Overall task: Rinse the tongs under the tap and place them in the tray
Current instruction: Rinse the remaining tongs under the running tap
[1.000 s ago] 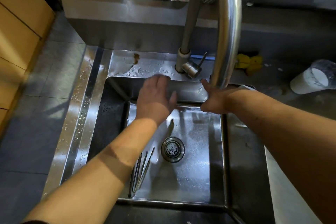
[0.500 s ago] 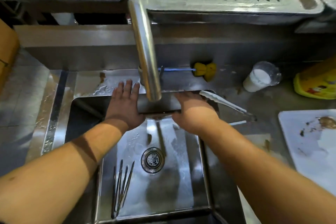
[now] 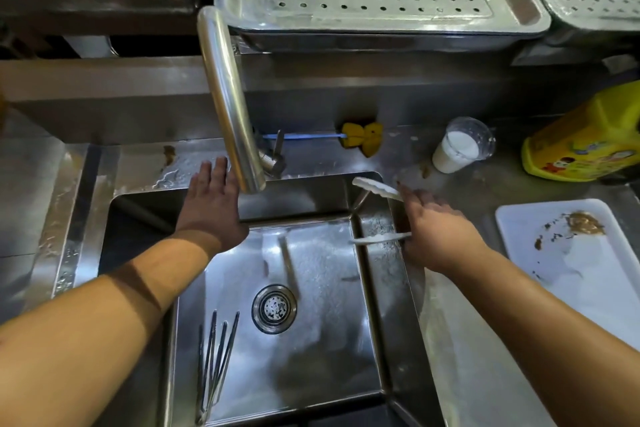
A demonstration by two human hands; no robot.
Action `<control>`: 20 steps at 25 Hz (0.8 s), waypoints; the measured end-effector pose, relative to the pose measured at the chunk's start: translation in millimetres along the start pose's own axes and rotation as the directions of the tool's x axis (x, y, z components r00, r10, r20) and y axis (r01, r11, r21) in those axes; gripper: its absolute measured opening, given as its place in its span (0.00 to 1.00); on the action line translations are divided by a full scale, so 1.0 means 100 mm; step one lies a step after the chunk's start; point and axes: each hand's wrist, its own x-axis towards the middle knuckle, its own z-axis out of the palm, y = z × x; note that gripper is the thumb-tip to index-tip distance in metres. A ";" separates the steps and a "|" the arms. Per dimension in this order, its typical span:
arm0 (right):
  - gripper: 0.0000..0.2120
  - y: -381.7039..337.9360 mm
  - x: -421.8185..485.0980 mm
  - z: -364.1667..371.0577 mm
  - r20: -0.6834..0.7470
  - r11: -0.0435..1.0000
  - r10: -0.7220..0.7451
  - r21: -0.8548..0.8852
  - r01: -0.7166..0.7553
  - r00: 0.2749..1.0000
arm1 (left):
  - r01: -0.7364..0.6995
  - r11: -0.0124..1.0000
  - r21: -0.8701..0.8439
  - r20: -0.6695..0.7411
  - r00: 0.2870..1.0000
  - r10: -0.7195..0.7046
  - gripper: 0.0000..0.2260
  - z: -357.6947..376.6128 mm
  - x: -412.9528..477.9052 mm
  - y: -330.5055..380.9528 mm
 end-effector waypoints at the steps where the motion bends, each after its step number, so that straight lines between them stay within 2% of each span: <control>1: 0.46 -0.01 -0.01 0.00 -0.048 1.000 -0.001 -0.017 0.000 0.999 | -0.009 1.000 0.007 0.003 1.000 0.009 0.51 -0.01 0.00 0.00; 3: 0.39 -0.08 -0.10 0.00 -0.140 1.000 -0.009 0.003 0.010 0.990 | 0.000 1.000 -0.008 0.017 1.000 0.000 0.49 -0.05 0.00 0.00; 4: 0.37 -0.17 -0.18 0.02 -0.177 0.998 -0.018 0.059 0.029 0.984 | 0.017 0.997 -0.075 0.003 1.000 -0.017 0.45 -0.07 -0.02 -0.02; 6: 0.35 -0.47 -0.36 0.06 -0.188 0.961 0.013 0.275 0.040 0.982 | 0.014 0.941 -0.337 -0.179 0.981 -0.079 0.26 -0.09 -0.08 -0.03; 7: 0.34 -0.67 -0.43 0.07 -0.141 0.911 0.045 0.411 0.017 0.989 | 0.036 0.873 -0.486 -0.259 0.948 -0.184 0.16 -0.08 -0.18 -0.01; 8: 0.32 -0.87 -0.48 0.07 -0.070 0.844 0.064 0.536 -0.016 0.995 | 0.080 0.753 -0.653 -0.235 0.924 -0.302 0.11 -0.06 -0.29 0.04; 9: 0.29 -1.05 -0.49 0.07 -0.008 0.768 0.062 0.639 -0.043 0.998 | 0.159 0.548 -0.821 -0.083 0.917 -0.391 0.15 -0.04 -0.43 0.12; 10: 0.27 -1.21 -0.47 0.09 0.039 0.697 0.055 0.714 -0.066 0.998 | 0.222 0.268 -0.937 0.109 0.919 -0.380 0.20 -0.03 -0.57 0.20; 11: 0.24 -1.35 -0.46 0.10 0.069 0.638 0.043 0.766 -0.080 0.997 | 0.297 0.008 -0.955 0.283 0.918 -0.277 0.26 0.00 -0.72 0.28; 12: 0.23 -1.49 -0.45 0.12 0.087 0.601 0.025 0.795 -0.084 0.996 | 0.366 -0.182 -0.913 0.389 0.914 -0.112 0.29 0.02 -0.85 0.33; 13: 0.21 -1.62 -0.43 0.13 0.092 0.581 0.000 0.810 -0.075 0.996 | 0.413 -0.261 -0.873 0.420 0.907 0.029 0.29 0.05 -0.95 0.36; 15: 0.18 -1.83 -0.42 0.16 0.089 0.564 -0.059 0.825 -0.040 0.994 | 0.452 -0.276 -0.848 0.432 0.892 0.134 0.20 0.10 -1.07 0.43; 18: 0.14 -2.02 -0.41 0.13 0.121 0.639 -0.207 0.769 0.041 0.971 | 0.496 -0.271 -0.825 0.505 0.862 0.038 0.15 0.12 -1.10 0.41; 20: 0.15 -1.99 -0.40 0.04 0.179 0.647 -0.340 0.757 0.092 0.923 | 0.518 -0.305 -0.799 0.539 0.842 0.018 0.08 0.10 -1.10 0.29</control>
